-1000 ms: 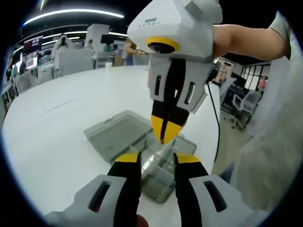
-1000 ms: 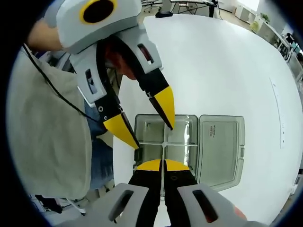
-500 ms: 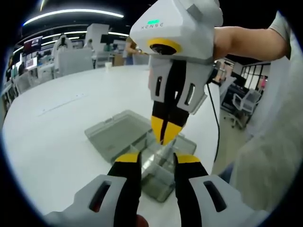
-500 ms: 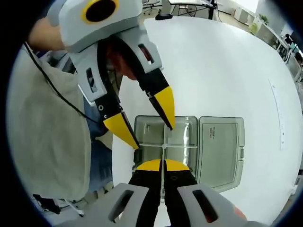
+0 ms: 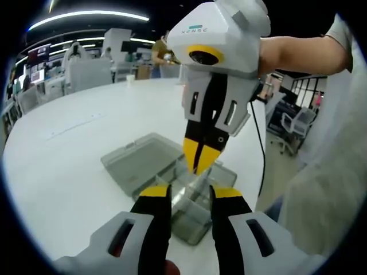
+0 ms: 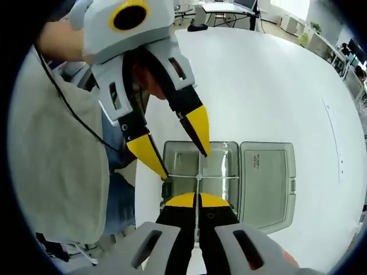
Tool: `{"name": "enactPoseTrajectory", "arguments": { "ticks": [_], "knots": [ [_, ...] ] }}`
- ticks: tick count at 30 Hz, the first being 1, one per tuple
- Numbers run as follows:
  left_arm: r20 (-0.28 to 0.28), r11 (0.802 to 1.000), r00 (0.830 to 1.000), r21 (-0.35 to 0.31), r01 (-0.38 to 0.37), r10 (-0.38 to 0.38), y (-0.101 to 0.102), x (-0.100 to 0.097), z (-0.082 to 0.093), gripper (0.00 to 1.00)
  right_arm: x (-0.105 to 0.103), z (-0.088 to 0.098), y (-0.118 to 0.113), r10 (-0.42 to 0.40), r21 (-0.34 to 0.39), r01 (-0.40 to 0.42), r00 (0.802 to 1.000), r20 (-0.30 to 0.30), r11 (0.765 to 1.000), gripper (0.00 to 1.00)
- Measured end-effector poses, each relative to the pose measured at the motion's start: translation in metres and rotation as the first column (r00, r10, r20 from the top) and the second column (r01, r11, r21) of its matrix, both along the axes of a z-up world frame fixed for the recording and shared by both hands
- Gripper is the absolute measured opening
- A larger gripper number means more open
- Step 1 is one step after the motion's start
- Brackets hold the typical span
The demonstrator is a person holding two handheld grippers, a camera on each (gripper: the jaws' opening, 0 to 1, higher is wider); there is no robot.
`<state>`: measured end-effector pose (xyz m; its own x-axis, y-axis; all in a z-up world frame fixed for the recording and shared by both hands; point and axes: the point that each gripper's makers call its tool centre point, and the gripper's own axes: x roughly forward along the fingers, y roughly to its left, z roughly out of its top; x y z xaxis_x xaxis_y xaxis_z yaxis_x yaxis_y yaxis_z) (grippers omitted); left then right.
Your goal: Insert the divider into the dual guide fixture by aligning both edges with the guide slots and pushing it downward to the bottom, including one-sided entry, uneven engagement, binding, and posture correction.
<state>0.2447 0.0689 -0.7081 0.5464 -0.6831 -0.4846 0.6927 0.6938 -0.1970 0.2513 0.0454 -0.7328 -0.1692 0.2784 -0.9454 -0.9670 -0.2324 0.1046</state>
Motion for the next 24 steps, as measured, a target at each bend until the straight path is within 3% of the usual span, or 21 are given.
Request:
{"name": "enactPoseTrajectory", "arguments": {
  "ticks": [24],
  "knots": [
    [-0.006,1.0,1.0,0.002,0.0,0.0,-0.001,-0.005,-0.002,0.25,-0.001,-0.011,-0.001,0.005,-0.007,-0.005,1.0,-0.005,1.0,0.0]
  ]
}}
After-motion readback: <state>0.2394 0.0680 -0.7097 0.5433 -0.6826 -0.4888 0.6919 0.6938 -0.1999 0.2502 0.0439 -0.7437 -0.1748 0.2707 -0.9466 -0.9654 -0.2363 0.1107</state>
